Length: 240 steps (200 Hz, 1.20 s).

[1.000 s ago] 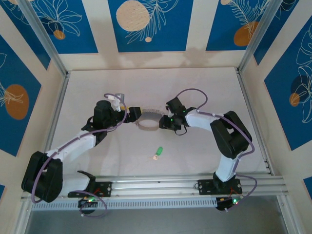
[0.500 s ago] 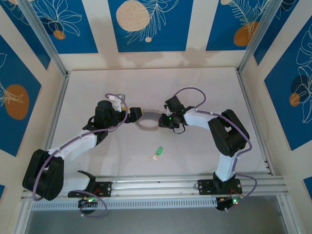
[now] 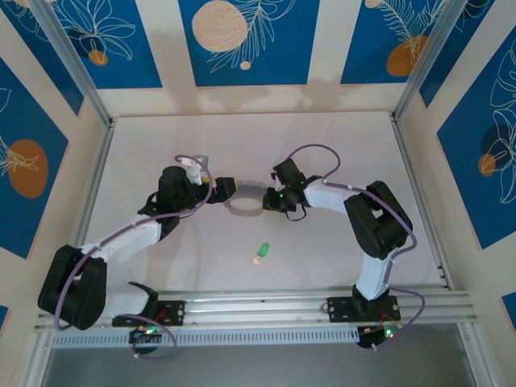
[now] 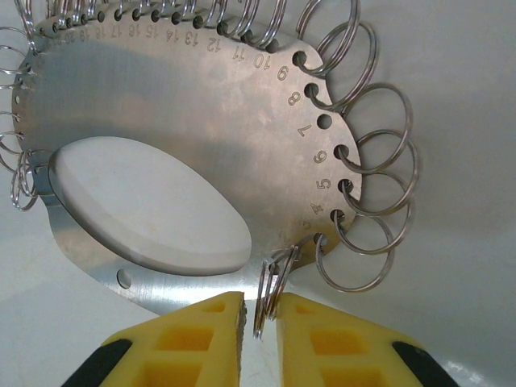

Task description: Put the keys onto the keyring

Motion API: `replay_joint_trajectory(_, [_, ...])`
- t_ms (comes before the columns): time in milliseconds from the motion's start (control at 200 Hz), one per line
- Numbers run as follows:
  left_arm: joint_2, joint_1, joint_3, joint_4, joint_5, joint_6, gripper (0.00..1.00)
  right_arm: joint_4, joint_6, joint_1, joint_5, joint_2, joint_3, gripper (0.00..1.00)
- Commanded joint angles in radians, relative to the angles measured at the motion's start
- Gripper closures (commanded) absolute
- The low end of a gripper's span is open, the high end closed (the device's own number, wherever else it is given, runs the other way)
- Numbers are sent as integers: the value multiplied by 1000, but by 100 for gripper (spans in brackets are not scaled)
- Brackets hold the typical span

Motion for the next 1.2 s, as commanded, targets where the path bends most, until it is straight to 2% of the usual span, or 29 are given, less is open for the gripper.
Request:
replay_joint_trajectory(0, [5,-11,-10,25,25,-11,0,4,-9,-6,-15,11,-11,81])
replay_joint_trajectory(420, [7,-14,-6,25,25,-11,0,29,10,-8,-23,19,-42,77])
replay_joint_trajectory(815, [17,-17,-7,33,26,-13,0,62,34,-6,-35,5,-73,78])
replay_joint_trajectory(1040, [23,-19,-6,38,26,-13,0,77,46,-8,-45,4,-77,87])
replay_joint_trajectory(1195, [19,-20,-6,33,23,-12,0,78,46,-8,-49,2,-77,100])
